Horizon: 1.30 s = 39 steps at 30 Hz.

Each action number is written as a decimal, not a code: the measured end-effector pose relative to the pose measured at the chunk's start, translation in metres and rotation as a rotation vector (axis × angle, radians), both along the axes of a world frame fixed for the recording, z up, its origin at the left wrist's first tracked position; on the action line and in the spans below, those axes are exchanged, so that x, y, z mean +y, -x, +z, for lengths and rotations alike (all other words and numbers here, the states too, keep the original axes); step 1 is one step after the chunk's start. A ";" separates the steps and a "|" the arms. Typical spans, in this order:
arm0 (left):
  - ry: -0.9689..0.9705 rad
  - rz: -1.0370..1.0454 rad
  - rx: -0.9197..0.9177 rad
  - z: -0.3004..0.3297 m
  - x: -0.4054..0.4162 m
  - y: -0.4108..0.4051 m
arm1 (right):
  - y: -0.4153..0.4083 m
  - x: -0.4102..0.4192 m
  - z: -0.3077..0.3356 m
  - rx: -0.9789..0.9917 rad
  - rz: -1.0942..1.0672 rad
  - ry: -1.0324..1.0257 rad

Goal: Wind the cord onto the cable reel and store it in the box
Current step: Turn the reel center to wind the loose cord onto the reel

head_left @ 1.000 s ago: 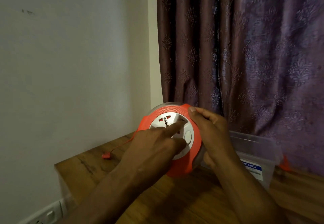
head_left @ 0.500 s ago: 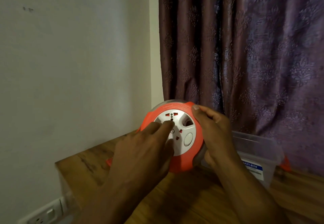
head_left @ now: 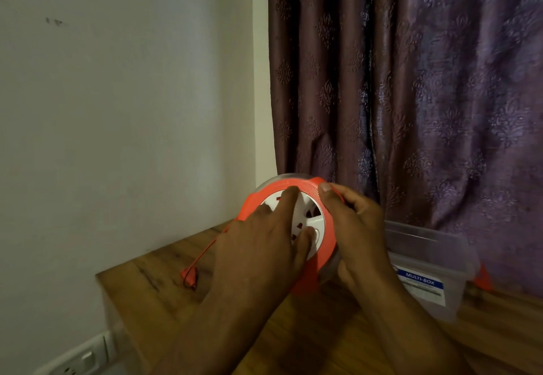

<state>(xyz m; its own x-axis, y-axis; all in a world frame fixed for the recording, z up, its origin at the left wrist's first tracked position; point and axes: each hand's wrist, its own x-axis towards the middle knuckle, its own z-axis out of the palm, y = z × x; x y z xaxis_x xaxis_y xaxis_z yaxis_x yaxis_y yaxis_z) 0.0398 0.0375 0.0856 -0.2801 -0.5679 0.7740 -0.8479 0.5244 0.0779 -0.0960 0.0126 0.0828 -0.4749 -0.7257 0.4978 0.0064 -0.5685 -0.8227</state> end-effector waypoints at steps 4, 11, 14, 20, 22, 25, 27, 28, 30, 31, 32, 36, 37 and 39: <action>-0.010 0.017 0.009 0.002 -0.003 0.000 | 0.001 -0.001 0.000 -0.004 -0.001 -0.003; -0.075 -0.033 -0.009 0.001 -0.009 -0.003 | 0.002 -0.003 0.000 -0.024 -0.007 -0.009; -0.088 -0.107 -0.065 -0.004 -0.014 -0.008 | 0.004 -0.003 0.000 -0.019 -0.009 -0.003; -0.049 -0.067 -0.207 -0.008 -0.018 -0.009 | 0.004 -0.001 0.003 -0.019 -0.001 0.016; -0.036 -0.067 -0.232 -0.006 -0.017 -0.008 | 0.004 0.000 0.004 -0.024 0.013 0.014; -0.013 -0.086 -0.272 -0.001 -0.013 -0.007 | 0.006 0.002 0.007 -0.037 0.046 0.007; 0.025 -0.093 -0.318 0.001 -0.013 -0.007 | 0.007 0.004 0.007 -0.040 0.058 0.003; 0.034 -0.093 -0.345 0.003 -0.014 -0.007 | 0.007 0.004 0.007 -0.038 0.066 -0.001; 0.044 -0.097 -0.391 0.006 -0.014 -0.009 | 0.007 0.004 0.007 -0.029 0.082 -0.010; 0.053 -0.108 -0.407 0.009 -0.012 -0.010 | 0.007 0.004 0.007 -0.028 0.089 -0.012; 0.066 -0.124 -0.417 0.011 -0.011 -0.011 | 0.007 0.004 0.006 -0.027 0.097 -0.013; 0.112 -0.237 -0.450 0.018 -0.009 -0.014 | 0.007 0.002 0.005 -0.022 0.130 -0.030; 0.126 -0.257 -0.477 0.019 -0.009 -0.015 | 0.007 0.002 0.004 -0.023 0.139 -0.034; 0.136 -0.287 -0.513 0.021 -0.009 -0.018 | 0.006 0.001 0.003 -0.015 0.150 -0.043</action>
<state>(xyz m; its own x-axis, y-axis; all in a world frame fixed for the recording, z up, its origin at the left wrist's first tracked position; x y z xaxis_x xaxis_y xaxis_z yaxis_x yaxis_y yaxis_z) 0.0578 0.0290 0.1064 -0.7647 -0.3191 0.5599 -0.5821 0.7147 -0.3877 -0.1020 0.0133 0.0857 -0.3662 -0.8099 0.4583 0.1009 -0.5241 -0.8457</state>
